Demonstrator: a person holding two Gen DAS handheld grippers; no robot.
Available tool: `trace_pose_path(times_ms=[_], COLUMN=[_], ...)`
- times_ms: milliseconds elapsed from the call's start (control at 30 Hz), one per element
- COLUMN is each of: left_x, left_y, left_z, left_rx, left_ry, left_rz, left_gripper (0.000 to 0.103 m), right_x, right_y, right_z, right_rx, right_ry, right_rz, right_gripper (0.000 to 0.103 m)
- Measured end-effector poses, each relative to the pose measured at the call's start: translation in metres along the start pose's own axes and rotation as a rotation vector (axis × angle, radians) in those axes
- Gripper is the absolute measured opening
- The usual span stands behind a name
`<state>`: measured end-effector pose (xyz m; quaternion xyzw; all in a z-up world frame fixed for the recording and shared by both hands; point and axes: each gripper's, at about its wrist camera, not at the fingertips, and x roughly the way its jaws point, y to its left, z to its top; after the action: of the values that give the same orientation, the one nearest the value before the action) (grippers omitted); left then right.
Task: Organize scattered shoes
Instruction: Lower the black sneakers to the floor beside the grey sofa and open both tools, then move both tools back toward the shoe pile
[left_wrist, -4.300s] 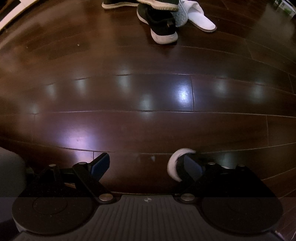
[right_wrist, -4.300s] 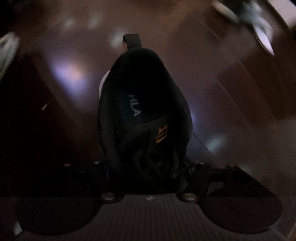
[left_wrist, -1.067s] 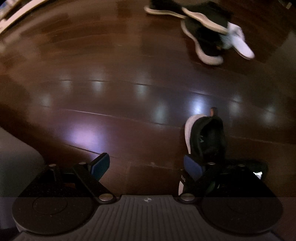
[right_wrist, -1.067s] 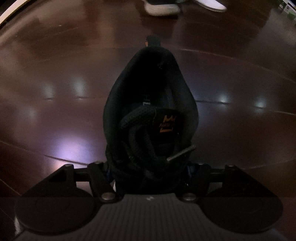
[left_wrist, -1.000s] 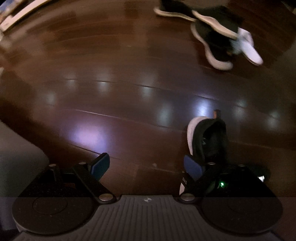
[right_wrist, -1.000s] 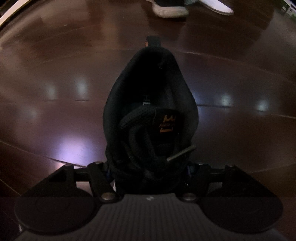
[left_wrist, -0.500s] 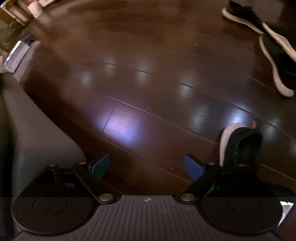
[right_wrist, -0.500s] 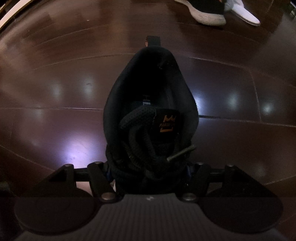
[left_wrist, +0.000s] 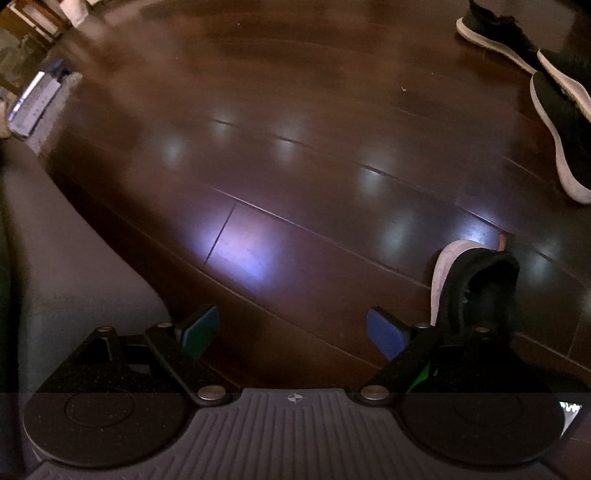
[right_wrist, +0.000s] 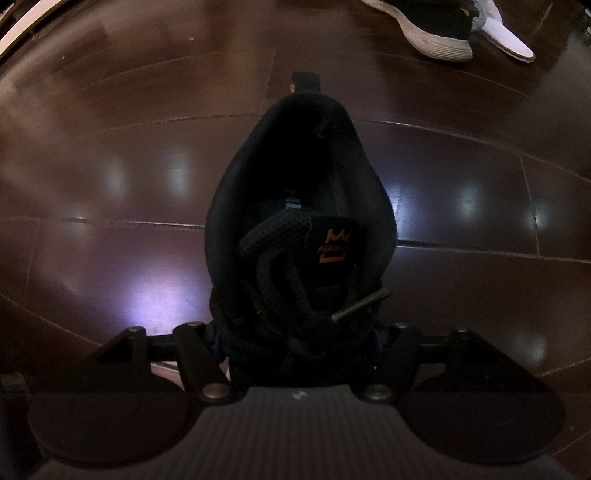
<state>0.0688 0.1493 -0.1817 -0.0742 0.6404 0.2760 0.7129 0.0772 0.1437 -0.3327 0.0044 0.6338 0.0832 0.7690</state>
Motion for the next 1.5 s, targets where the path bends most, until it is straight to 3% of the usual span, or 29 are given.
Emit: trace_pose_path(times_ms=[167, 600, 767, 1000, 1033, 1167, 1267, 1500], left_x=[-0.007, -0.021, -0.03, -0.052, -0.057, -0.075, -0.088, -0.105], left_y=[0.002, 0.008, 0.007, 0.007, 0.005, -0.006, -0.021, -0.049], left_z=[-0.003, -0.008, -0.009, -0.009, -0.009, -0.011, -0.02, -0.028], left_rx=[-0.008, -0.01, -0.001, 0.015, 0.018, 0.029, 0.068, 0.051], left_ry=[0.0, -0.014, -0.022, -0.04, -0.042, -0.041, -0.053, -0.069], left_rz=[-0.019, -0.088, -0.115, -0.247, -0.265, -0.319, -0.313, -0.389], left_gripper=[0.091, 0.091, 0.091, 0.091, 0.091, 0.091, 0.091, 0.091], right_x=[0.005, -0.031, -0.065, -0.133, -0.145, -0.189, -0.218, -0.258], right_y=[-0.014, -0.048, -0.072, -0.105, -0.11, -0.143, -0.168, -0.236], right_z=[0.003, 0.011, 0.017, 0.022, 0.022, 0.025, 0.025, 0.03], right_rx=[-0.021, -0.057, -0.051, -0.085, -0.087, -0.039, -0.008, 0.098], right_ry=[0.005, -0.045, -0.101, -0.173, -0.188, -0.257, -0.319, -0.413], right_rz=[0.043, 0.097, 0.092, 0.055, 0.047, 0.006, -0.005, -0.003], right_gripper=[0.081, 0.082, 0.082, 0.086, 0.091, 0.093, 0.093, 0.101])
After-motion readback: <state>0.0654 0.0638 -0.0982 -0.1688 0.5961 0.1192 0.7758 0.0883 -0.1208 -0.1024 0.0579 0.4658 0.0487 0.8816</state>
